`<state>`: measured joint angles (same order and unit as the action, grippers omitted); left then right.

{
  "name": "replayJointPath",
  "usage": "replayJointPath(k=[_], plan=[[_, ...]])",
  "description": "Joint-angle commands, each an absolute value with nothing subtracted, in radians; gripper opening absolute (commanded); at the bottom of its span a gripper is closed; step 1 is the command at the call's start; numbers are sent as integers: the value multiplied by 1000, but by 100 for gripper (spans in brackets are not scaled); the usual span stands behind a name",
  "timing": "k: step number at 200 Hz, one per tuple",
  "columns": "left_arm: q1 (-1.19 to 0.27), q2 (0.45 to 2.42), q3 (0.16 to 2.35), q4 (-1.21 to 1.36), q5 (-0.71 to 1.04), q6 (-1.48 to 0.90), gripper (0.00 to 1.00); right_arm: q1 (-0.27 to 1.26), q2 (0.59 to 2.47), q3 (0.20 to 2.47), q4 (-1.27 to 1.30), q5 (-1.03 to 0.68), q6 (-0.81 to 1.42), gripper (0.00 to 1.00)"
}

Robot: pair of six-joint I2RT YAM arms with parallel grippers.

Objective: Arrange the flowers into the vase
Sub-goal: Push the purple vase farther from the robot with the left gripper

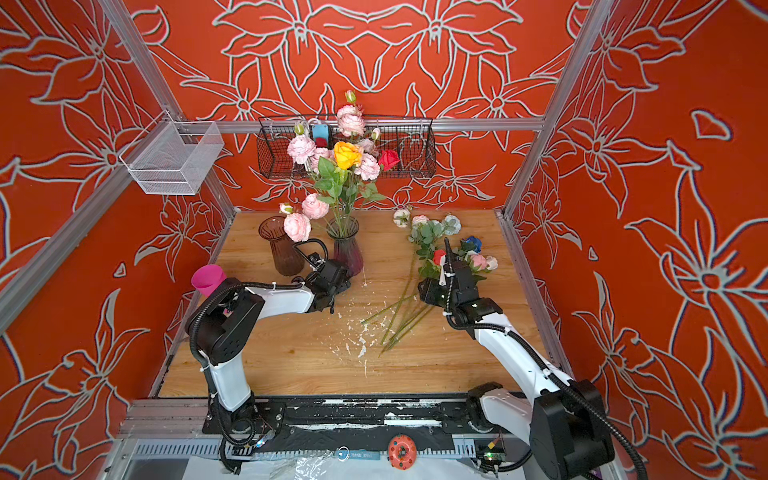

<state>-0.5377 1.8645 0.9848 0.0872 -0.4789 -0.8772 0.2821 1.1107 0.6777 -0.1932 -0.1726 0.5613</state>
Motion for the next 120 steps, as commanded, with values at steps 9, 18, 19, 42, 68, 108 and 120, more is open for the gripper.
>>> replayJointPath(k=[9, 18, 19, 42, 68, 108, 120], plan=[[-527, 1881, 1016, 75, -519, -898, 80, 279, 1117, 678, -179, -199, 553, 55], [-523, 1879, 1018, 75, -519, -893, 80, 280, 1116, 678, -179, -199, 552, 55], [-523, 1880, 1019, 75, -520, -893, 80, 280, 1115, 678, -179, -199, 552, 55], [-504, 1877, 1017, 85, -503, -891, 80, 281, 1117, 680, -179, -199, 548, 55], [-488, 1894, 1032, 99, -471, -886, 80, 279, 1126, 687, -182, -190, 537, 55], [-474, 1917, 1077, 84, -452, -872, 80, 280, 1125, 690, -186, -193, 540, 55], [-470, 1913, 1079, 78, -447, -863, 80, 279, 1121, 690, -192, -187, 537, 55]])
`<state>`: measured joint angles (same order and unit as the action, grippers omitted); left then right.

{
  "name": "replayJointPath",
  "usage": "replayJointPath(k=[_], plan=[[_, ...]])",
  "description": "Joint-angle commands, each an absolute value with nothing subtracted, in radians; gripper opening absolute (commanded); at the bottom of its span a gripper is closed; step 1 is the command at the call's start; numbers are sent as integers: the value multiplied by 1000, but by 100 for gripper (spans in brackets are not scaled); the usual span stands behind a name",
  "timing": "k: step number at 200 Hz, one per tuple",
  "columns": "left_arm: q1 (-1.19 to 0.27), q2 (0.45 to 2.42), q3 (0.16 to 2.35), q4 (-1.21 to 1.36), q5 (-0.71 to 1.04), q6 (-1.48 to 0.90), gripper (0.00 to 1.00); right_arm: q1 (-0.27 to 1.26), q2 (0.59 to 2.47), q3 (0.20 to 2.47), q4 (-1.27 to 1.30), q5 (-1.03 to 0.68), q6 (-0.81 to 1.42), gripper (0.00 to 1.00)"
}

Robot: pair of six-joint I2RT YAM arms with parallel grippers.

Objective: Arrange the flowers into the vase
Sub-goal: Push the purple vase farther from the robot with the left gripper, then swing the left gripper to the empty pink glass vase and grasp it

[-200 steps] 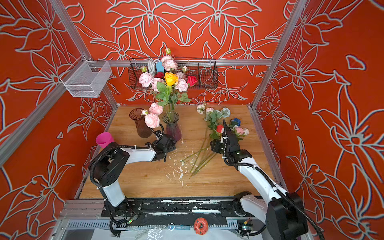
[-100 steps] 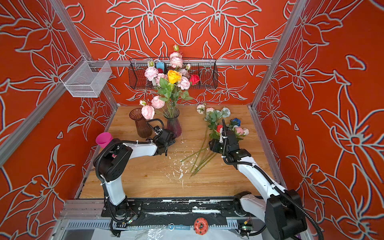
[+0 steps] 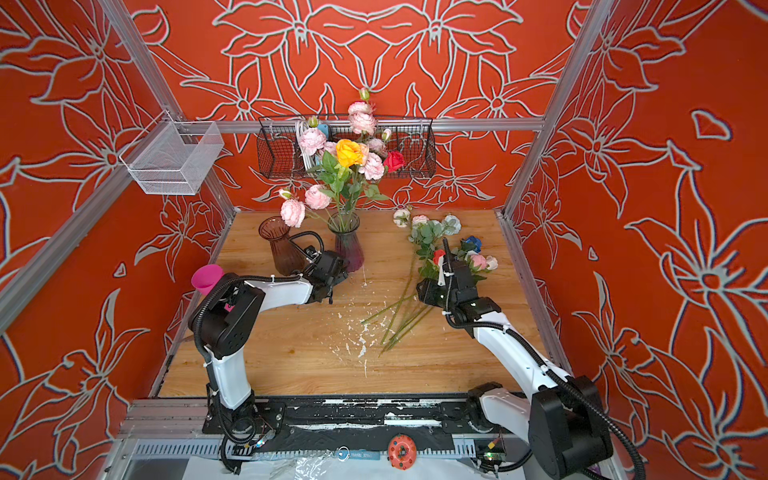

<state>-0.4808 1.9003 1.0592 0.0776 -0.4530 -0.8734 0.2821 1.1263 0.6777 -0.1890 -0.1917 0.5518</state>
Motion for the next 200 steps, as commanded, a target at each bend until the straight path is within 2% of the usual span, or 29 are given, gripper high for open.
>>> replayJointPath(k=[1, 55, 86, 113, 135, 157, 185, 200], plan=[[-470, 1912, 1078, 78, -448, -862, 80, 279, 1121, 690, -193, -187, 537, 55], [-466, 1733, 931, 75, -431, -841, 80, 280, 1098, 675, -194, -175, 531, 55], [-466, 1512, 825, -14, -407, -817, 80, 280, 1092, 656, -168, -196, 529, 55], [-466, 1281, 812, -209, -398, -767, 80, 281, 1083, 621, -119, -210, 548, 55], [-445, 1110, 889, -421, -427, -695, 80, 281, 1059, 606, -113, -209, 555, 55], [-341, 999, 1000, -598, -375, -638, 80, 281, 1025, 604, -130, -199, 557, 54], [-174, 1015, 1184, -768, -280, -552, 80, 281, 991, 598, -133, -197, 561, 54], [-70, 1081, 1288, -828, -137, -514, 79, 281, 985, 595, -138, -195, 561, 54]])
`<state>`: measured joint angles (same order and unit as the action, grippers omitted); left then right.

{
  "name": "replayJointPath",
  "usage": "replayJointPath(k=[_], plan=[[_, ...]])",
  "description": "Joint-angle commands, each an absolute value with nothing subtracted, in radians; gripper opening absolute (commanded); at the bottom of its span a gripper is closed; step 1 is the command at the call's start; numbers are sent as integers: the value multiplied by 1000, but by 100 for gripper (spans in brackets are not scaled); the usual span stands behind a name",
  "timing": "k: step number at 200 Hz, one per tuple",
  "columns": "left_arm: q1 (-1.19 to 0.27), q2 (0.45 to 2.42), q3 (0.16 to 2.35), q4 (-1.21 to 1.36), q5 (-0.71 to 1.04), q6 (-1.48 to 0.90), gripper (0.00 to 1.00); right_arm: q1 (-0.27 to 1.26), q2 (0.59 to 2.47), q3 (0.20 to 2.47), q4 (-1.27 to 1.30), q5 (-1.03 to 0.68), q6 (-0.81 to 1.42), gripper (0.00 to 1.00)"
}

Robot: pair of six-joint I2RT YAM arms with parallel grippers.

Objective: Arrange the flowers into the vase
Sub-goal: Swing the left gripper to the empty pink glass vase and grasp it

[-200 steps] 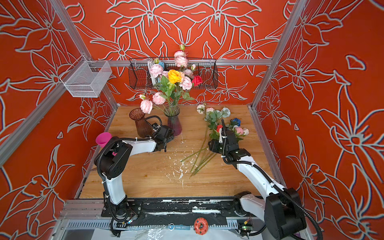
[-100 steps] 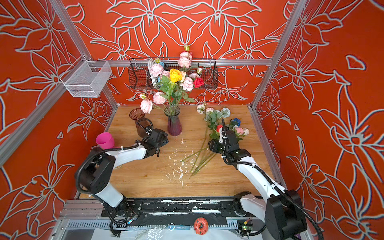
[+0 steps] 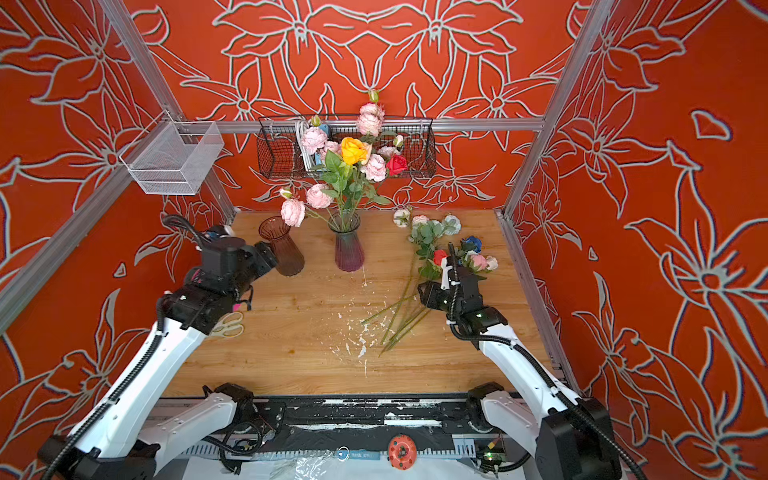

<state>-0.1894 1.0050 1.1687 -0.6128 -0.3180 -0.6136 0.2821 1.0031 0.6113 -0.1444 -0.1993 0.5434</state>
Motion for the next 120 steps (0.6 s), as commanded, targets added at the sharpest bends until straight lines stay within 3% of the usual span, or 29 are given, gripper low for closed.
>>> replayJointPath(k=[1, 18, 58, 120], plan=[[-64, 1086, 1294, -832, -133, -513, 79, 281, 984, 595, -137, -195, 561, 55], [7, 1177, 1386, -863, -3, -478, 77, 281, 982, 594, -138, -196, 561, 54], [101, 1349, 1489, -858, 105, -450, 72, 281, 967, 592, -144, -198, 562, 54], [146, 1481, 1517, -743, 150, -437, 70, 281, 957, 583, -141, -190, 565, 54]])
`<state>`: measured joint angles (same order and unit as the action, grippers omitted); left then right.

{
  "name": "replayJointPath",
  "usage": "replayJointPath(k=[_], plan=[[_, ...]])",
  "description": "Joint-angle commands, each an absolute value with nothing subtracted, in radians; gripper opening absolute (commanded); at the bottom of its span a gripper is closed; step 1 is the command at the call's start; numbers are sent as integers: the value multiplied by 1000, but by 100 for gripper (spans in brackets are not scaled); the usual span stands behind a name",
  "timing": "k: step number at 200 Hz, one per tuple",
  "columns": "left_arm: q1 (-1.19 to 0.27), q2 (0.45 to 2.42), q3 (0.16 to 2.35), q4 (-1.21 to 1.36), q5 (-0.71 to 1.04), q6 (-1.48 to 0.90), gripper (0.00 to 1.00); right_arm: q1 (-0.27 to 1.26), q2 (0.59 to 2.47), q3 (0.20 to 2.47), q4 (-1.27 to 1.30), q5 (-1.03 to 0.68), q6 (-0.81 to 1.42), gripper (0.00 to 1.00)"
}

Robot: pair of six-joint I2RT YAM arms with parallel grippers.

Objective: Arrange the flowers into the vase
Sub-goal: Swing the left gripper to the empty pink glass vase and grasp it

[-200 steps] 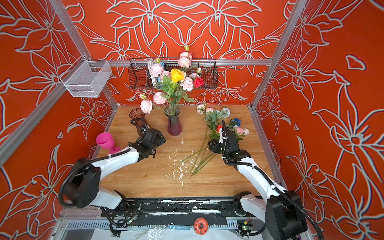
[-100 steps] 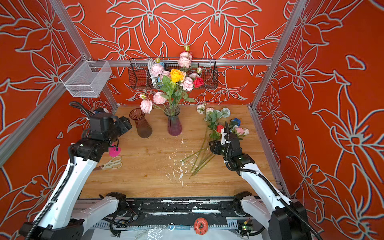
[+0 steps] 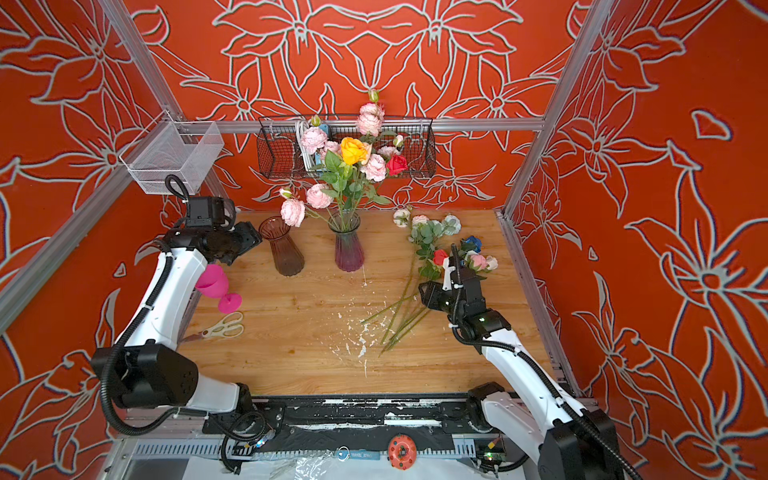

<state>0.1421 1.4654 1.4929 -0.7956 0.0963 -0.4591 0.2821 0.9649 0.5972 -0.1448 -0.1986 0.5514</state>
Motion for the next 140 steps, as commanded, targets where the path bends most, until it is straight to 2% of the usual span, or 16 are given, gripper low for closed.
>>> replayJointPath(k=[1, 72, 140], plan=[[146, 1482, 1518, -741, 150, -437, 71, 281, 957, 583, -142, -190, 565, 54], [153, 1611, 1570, -704, 127, -440, 70, 281, 965, 580, -134, -191, 567, 55], [164, 1752, 1663, -718, 152, -416, 59, 281, 966, 573, -132, -186, 569, 54]])
